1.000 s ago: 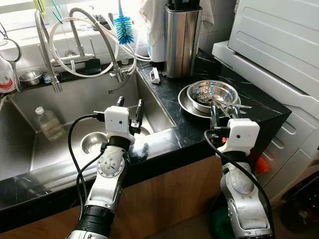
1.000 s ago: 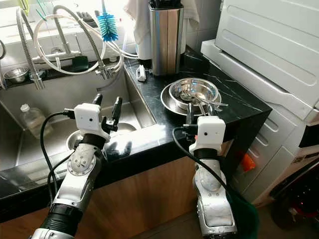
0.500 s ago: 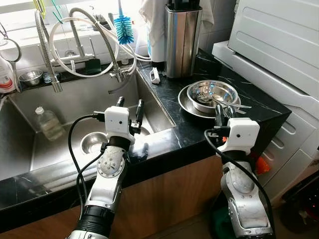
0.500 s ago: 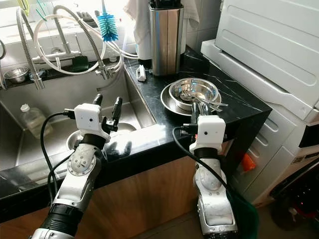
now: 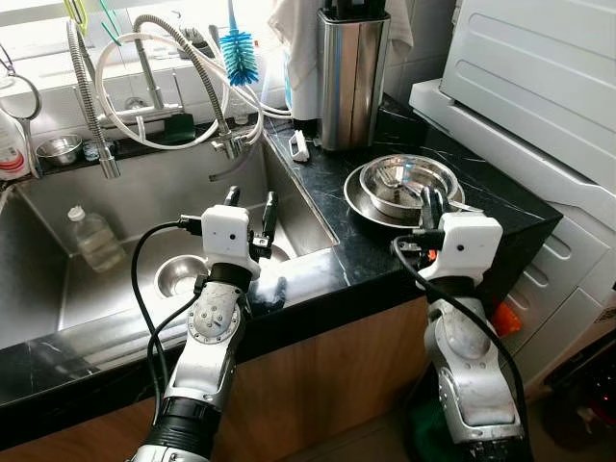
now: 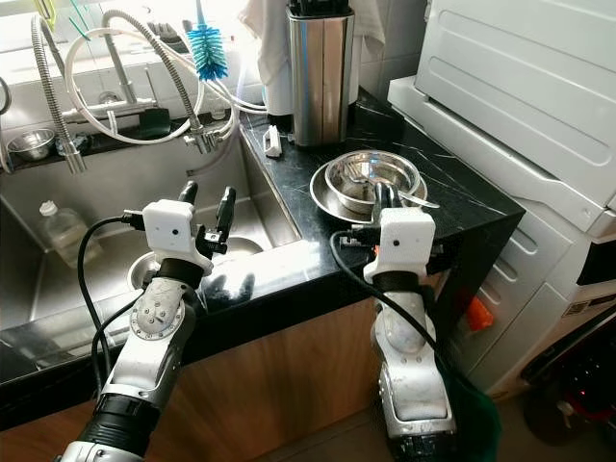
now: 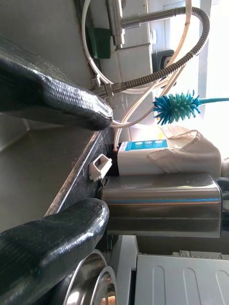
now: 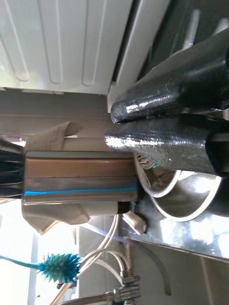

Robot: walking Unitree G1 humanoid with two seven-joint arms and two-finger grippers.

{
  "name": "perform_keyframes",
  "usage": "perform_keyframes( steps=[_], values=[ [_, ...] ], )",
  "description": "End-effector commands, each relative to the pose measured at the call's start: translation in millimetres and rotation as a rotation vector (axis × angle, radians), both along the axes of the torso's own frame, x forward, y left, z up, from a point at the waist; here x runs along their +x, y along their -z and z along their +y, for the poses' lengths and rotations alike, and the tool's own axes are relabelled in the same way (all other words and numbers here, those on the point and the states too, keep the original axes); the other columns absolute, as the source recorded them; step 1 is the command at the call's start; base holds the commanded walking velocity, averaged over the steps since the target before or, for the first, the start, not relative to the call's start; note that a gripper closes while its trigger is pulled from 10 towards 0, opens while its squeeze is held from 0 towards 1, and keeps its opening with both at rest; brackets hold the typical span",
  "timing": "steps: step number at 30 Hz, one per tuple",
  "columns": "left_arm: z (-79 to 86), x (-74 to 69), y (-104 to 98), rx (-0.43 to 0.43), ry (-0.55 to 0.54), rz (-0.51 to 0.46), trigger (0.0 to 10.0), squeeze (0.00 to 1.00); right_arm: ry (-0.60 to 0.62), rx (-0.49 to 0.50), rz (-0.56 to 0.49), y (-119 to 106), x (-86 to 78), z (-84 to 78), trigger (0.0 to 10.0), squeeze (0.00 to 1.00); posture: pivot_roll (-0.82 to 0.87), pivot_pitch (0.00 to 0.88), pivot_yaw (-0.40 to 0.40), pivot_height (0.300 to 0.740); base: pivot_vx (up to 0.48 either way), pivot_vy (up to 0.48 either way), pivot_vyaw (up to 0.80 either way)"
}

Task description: Kitchen organization

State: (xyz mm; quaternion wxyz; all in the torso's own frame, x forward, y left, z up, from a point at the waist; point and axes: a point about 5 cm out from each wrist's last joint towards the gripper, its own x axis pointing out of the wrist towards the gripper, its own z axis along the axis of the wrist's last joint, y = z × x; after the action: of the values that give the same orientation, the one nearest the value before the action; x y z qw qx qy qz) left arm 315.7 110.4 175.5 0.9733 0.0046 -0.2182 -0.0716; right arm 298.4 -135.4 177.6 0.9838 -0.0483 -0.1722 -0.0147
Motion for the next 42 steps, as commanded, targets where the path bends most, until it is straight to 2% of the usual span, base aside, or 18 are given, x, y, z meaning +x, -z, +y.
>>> perform_keyframes(
  steps=[1, 14, 28, 29, 30, 31, 42],
  values=[
    [1.9, 0.1, 1, 0.003, -0.007, 0.001, 10.0, 0.00, -0.013, 0.009, -0.027, -8, 1.1, 1.6, 10.0, 0.00, -0.16, 0.000, 0.042, 0.740, 0.000, 0.000, 0.00],
    [1.4, 1.0, 1, 0.008, 0.001, 0.002, 10.0, 0.00, -0.022, 0.013, -0.033, -12, 3.7, 2.7, 10.0, 0.00, -0.16, 0.000, 0.047, 0.740, 0.000, 0.000, 0.00],
    [1.4, 1.0, 2, 0.007, 0.001, 0.005, 10.0, 0.00, -0.071, -0.024, 0.083, 4, 4.3, 9.2, 10.0, 0.00, -0.16, 0.000, 0.042, 0.740, 0.000, 0.000, 0.00],
    [1.2, 1.1, 2, 0.006, 0.001, 0.006, 10.0, 0.00, -0.075, -0.025, 0.090, 5, 4.2, 9.2, 10.0, 0.31, -0.17, 0.000, 0.042, 0.740, 0.000, 0.000, 0.00],
    [1.1, 1.2, 2, 0.006, 0.000, 0.006, 10.0, 0.00, -0.078, -0.024, 0.094, 6, 4.2, 9.2, 10.0, 0.31, -0.17, 0.000, 0.042, 0.740, 0.000, 0.000, 0.00],
    [0.7, 1.3, 2, 0.005, 0.001, 0.007, 10.0, 0.00, -0.074, -0.024, 0.100, 7, 4.2, 8.3, 10.0, 1.00, -0.17, 0.000, 0.041, 0.740, 0.000, 0.000, 0.00],
    [-0.5, 1.1, 2, 0.002, 0.004, 0.007, 10.0, 0.00, -0.056, -0.017, 0.088, 3, 3.6, 5.3, 10.0, 1.00, -0.17, 0.000, 0.043, 0.740, 0.000, 0.000, 0.00]
  ],
)
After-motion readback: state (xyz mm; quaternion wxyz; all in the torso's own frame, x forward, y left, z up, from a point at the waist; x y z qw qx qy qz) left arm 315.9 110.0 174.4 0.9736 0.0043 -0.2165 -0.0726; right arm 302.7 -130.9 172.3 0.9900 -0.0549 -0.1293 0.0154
